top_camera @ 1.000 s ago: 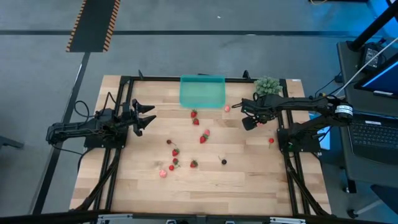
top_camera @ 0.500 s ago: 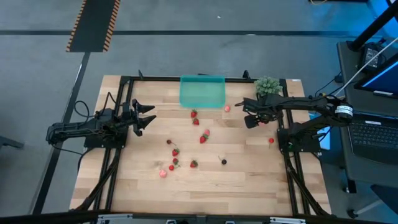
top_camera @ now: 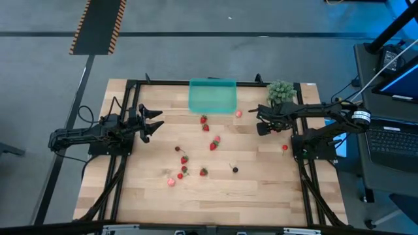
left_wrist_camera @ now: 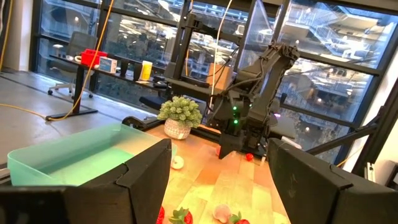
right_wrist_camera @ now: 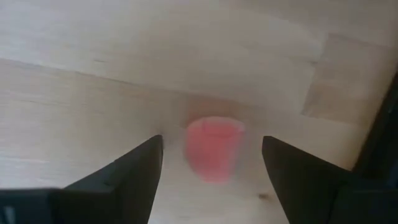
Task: Pick and placing Produce into tupperware
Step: Put the pink peach into the green container
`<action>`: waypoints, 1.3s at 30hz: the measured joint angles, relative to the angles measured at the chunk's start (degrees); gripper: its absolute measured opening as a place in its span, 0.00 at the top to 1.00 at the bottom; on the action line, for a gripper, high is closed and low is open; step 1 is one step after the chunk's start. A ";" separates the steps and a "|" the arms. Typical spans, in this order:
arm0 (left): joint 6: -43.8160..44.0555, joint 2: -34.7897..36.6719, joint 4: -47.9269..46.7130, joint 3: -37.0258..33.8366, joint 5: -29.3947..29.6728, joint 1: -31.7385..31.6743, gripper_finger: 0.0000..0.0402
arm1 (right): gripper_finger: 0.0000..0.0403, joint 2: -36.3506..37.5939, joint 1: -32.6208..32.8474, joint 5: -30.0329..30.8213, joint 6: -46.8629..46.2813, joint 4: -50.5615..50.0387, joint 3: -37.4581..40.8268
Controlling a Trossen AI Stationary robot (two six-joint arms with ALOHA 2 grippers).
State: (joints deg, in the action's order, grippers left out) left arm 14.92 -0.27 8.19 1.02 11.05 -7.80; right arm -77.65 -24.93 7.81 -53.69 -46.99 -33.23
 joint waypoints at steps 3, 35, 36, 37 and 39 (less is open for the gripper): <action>0.00 0.00 0.00 0.00 0.00 0.00 0.36 | 0.31 0.26 -0.48 -0.19 0.12 2.52 1.41; -0.04 0.00 0.00 0.00 0.02 0.01 0.36 | 0.71 1.88 -0.94 1.16 11.98 10.32 -2.79; -0.04 0.00 0.00 0.00 0.02 0.01 0.36 | 0.72 2.21 -0.89 0.90 13.84 11.28 -3.53; -0.04 0.01 0.00 0.00 0.02 0.01 0.36 | 0.72 2.71 -0.84 0.77 16.02 12.53 -4.40; -0.04 0.02 0.00 0.00 0.02 0.00 0.36 | 0.72 4.13 -0.85 0.61 20.55 17.48 -6.67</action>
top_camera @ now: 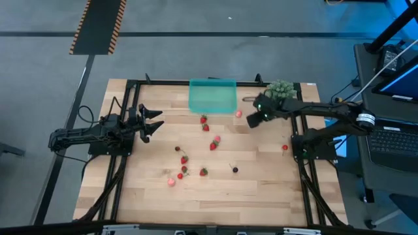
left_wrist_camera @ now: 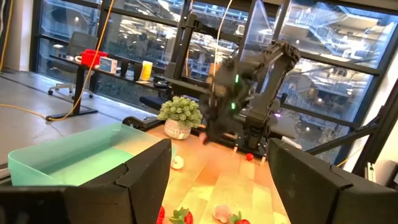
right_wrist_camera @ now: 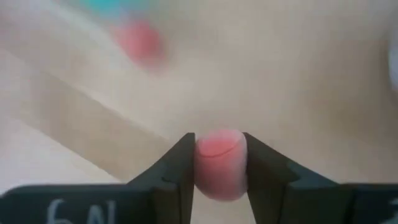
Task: Pick and placing Produce into tupperware
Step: Put the pink peach into the green container
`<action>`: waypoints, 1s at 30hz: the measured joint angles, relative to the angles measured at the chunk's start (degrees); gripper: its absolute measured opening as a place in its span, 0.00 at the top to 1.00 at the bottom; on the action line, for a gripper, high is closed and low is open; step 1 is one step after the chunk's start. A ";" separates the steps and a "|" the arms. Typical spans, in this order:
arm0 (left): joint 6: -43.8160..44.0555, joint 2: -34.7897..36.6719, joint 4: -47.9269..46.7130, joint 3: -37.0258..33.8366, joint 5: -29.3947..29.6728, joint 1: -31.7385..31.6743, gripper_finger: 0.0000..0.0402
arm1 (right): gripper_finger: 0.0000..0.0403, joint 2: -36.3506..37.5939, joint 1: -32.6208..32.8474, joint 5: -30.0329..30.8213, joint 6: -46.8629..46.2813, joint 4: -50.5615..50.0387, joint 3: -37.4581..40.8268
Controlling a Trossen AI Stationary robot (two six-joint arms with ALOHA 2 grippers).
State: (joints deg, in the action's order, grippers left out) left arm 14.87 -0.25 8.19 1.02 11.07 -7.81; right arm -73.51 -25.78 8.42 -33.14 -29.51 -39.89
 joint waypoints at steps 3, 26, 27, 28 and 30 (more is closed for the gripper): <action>0.00 0.00 0.00 0.00 0.03 -0.01 0.36 | 0.71 1.38 0.00 -0.30 8.34 9.87 -1.56; 0.00 -0.02 0.00 0.00 0.44 0.01 0.36 | 0.71 -33.80 -3.91 -11.35 21.56 13.19 -41.27; 0.00 -0.01 -0.01 0.00 0.42 0.01 0.36 | 0.71 -36.26 -4.23 -11.58 21.43 10.96 -44.44; 0.00 -0.01 0.00 0.00 0.44 0.01 0.36 | 0.71 -38.50 -4.41 -11.86 21.29 8.70 -47.56; 0.00 0.00 0.00 0.00 0.44 0.00 0.36 | 0.71 -42.98 -4.75 -13.47 21.20 4.37 -53.06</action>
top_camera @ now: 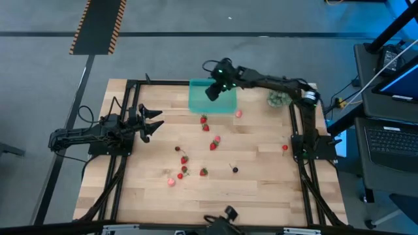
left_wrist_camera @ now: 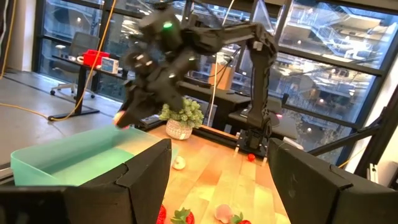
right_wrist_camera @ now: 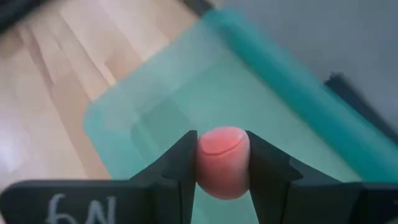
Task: Pick and placing Produce into tupperware
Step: Put the pink peach into the green container
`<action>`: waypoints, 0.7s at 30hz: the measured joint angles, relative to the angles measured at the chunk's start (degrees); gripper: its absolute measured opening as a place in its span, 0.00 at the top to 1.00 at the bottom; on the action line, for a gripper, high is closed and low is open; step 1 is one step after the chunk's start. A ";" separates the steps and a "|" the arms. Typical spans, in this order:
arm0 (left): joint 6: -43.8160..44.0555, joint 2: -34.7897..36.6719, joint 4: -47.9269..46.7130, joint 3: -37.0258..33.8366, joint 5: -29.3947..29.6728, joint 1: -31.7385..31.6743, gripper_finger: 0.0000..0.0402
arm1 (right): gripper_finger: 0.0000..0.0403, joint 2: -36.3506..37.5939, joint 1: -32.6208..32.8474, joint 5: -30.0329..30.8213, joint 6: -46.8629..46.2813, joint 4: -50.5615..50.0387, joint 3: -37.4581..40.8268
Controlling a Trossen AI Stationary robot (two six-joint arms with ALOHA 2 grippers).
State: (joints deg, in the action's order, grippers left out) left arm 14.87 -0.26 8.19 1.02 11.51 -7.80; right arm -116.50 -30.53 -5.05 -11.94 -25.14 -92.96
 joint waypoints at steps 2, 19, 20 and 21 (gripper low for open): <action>0.00 0.00 0.00 0.00 0.00 0.00 0.36 | 0.71 -4.07 -0.06 -1.73 -0.04 -3.60 -5.10; 0.00 0.00 0.00 0.00 0.00 -0.01 0.36 | 0.71 -27.03 -0.01 -7.16 -6.04 -22.01 -37.79; 0.00 -0.01 0.00 0.00 -0.02 -0.01 0.36 | 0.71 -28.16 0.01 -7.18 -6.08 -22.86 -39.62; 0.00 0.00 0.00 0.00 0.00 -0.01 0.36 | 0.71 -29.12 0.01 -7.04 -6.10 -24.57 -41.45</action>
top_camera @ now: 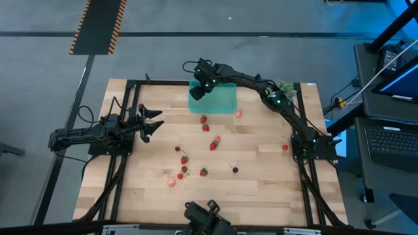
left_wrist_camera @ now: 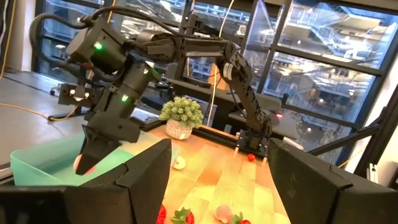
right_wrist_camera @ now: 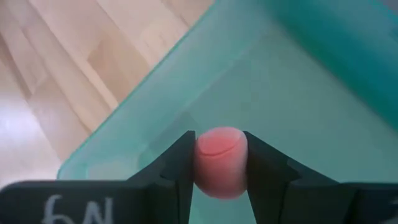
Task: Pick and placing Produce into tupperware
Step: Put the pink peach into the green container
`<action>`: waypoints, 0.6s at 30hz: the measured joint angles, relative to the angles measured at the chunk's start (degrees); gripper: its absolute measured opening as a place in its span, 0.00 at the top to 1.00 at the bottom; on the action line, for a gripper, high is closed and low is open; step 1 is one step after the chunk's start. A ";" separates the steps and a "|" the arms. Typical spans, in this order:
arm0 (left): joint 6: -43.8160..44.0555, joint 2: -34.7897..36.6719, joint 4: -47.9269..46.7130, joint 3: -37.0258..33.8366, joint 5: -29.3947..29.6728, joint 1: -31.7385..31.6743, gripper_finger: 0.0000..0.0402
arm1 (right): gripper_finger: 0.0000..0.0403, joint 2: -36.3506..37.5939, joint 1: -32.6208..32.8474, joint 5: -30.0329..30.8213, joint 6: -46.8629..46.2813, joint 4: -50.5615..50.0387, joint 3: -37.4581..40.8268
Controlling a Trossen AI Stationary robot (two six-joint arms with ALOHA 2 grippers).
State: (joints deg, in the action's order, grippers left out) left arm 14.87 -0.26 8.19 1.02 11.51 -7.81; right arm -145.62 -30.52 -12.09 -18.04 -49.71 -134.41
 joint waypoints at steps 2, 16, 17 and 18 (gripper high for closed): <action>0.00 0.01 0.00 0.00 0.00 0.00 0.36 | 0.71 -0.60 0.00 0.21 0.03 -0.30 -0.25; 0.00 0.01 -0.02 0.00 -0.11 0.00 0.36 | 0.72 -0.62 -3.35 0.64 2.67 -9.03 0.24; 0.00 0.01 -0.03 0.00 -0.13 0.00 0.36 | 0.72 -0.62 -3.52 0.63 3.34 -9.60 0.24; 0.00 0.01 -0.04 0.00 -0.15 0.02 0.36 | 0.72 -0.62 -3.65 0.61 4.14 -10.36 0.24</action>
State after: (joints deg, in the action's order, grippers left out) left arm 14.87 -0.25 8.14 1.02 11.35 -7.79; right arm -146.23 -34.18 -11.47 -13.90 -60.07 -134.17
